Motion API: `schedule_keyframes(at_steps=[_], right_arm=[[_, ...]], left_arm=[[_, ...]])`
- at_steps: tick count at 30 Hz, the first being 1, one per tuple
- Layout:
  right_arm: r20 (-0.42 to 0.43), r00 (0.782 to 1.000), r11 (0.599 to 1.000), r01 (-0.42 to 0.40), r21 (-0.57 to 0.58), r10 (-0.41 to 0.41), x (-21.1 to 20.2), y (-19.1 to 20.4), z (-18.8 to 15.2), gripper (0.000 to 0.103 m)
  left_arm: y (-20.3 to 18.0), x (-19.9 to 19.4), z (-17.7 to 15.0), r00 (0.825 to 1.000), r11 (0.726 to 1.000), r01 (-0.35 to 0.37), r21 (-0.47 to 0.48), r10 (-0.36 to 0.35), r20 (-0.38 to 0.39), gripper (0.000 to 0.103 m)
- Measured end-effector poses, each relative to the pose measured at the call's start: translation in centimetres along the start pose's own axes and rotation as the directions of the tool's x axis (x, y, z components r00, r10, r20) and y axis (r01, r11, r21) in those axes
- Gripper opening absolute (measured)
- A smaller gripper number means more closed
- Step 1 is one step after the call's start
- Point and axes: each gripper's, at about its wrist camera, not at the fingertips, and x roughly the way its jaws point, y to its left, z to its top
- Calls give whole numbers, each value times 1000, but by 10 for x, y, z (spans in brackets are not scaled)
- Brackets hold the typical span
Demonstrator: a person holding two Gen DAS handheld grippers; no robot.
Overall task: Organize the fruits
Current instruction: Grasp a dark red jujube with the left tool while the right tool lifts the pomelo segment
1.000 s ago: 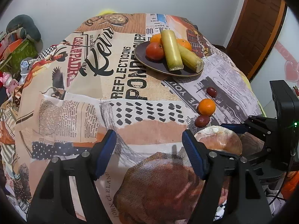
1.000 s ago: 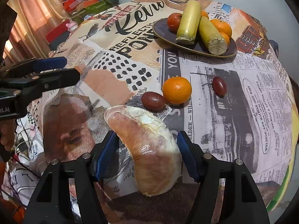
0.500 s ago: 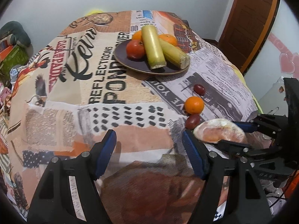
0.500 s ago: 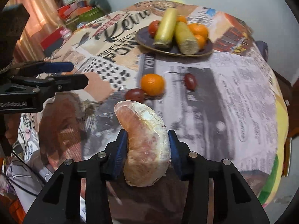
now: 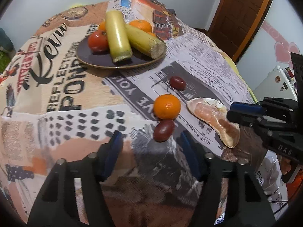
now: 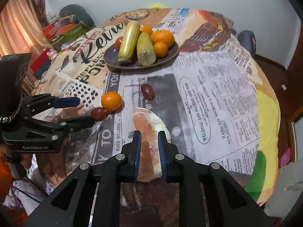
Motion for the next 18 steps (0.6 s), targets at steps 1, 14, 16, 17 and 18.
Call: schedule_keyframes(at_steps=[1,14,16,17,18], right_arm=[[-15,1000,1000,1,0,-1,3,-1,0,21],[-56,996,997,66,-39,-69,37,4,-6,52],[-50,997,998,61,-35,-63,37,3,-7,47],[-45,997,997,65,-31,-67,37,2,-7,41],[-41,997,998,64,-27,-65,36,0,-6,41]], left_arm=[[-1,3,1,1000,1000,7,1,-7,-5,49],[-7,13,5,1000,999,14,30,-14,26,29],[-7,13,5,999,999,22,31,-23,28,22],[-7,13,6,999,999,33,30,-34,27,18],[-7,12,6,999,999,38,27,-39,27,18]])
